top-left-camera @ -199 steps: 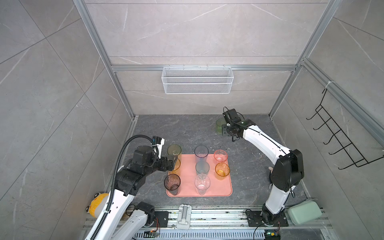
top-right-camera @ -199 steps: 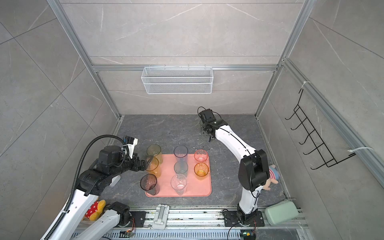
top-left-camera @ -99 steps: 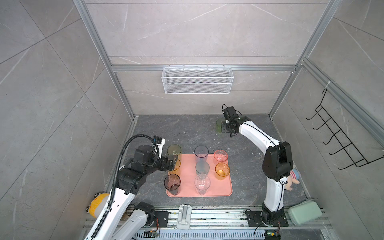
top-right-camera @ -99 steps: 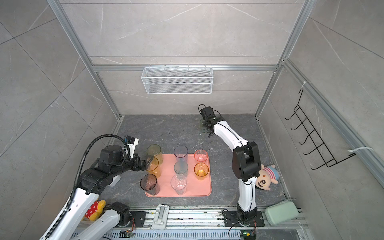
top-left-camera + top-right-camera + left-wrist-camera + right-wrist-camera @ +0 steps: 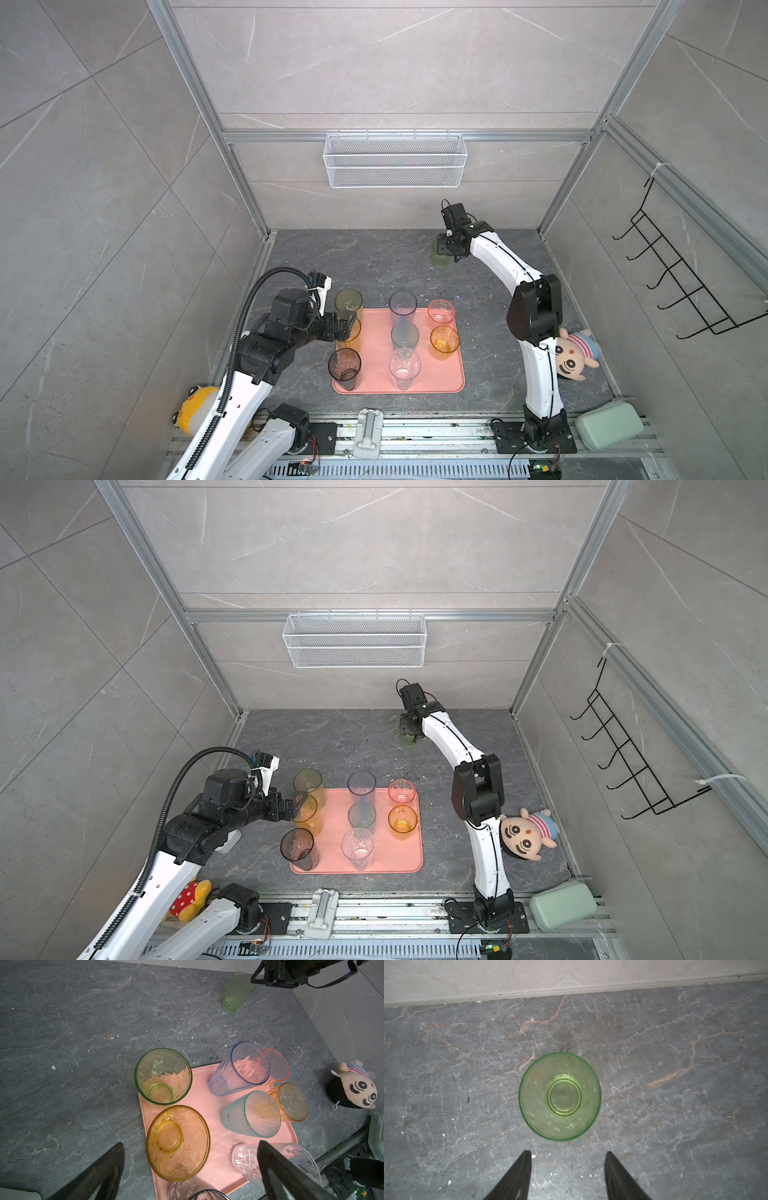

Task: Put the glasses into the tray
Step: 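Lower the right gripper onto the green cup rim, close and lift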

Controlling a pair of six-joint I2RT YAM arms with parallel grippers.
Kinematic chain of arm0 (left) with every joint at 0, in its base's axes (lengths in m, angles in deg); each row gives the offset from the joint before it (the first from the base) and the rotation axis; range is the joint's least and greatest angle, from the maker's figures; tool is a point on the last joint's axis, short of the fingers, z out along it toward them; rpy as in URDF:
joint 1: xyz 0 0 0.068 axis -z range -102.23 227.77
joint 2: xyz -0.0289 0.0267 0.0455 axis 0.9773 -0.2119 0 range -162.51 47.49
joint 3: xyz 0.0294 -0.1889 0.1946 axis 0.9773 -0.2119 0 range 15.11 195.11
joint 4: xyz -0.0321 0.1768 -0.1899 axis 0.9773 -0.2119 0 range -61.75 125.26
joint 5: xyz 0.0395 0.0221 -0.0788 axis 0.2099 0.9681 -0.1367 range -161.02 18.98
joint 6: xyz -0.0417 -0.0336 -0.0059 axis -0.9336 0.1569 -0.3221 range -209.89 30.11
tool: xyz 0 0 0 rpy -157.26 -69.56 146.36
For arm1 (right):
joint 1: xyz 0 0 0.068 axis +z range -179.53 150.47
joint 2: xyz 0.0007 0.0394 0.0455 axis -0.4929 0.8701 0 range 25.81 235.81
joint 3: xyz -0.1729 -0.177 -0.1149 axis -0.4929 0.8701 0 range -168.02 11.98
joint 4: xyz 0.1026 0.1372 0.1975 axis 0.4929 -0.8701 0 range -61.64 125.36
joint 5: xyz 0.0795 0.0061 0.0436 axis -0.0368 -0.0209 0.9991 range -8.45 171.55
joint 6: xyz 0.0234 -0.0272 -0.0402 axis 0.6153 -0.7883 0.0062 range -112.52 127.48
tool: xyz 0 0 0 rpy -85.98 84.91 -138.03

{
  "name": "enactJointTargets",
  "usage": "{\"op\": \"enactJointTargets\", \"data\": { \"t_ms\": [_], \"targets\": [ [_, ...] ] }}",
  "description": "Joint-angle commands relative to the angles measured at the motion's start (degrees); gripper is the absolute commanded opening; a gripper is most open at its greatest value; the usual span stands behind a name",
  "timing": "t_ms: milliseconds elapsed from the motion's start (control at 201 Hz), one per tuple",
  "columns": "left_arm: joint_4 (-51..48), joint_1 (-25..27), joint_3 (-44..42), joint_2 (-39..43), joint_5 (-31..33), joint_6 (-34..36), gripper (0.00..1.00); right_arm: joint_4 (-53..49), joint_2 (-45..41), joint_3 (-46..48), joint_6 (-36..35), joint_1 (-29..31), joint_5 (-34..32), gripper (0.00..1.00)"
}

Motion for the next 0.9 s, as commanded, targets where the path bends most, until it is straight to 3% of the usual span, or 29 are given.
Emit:
{"op": "enactJointTargets", "data": {
  "t_ms": [0, 408, 896],
  "targets": [
    [0.60, -0.16, 0.88, -0.24, 0.87, 1.10, 0.99, -4.83, 3.80, -5.58, 0.11, -0.17, 0.08, 0.58],
    [0.52, -0.16, 0.99, -1.31, 1.05, 1.24, 1.00, -11.88, 12.08, -19.07, 0.77, -1.40, -0.62, 0.58],
    [0.43, -0.15, 1.18, -2.19, 1.55, 1.30, 1.00, -12.91, 15.05, -22.44, 1.23, -3.74, -0.33, 0.58]
  ]
}}
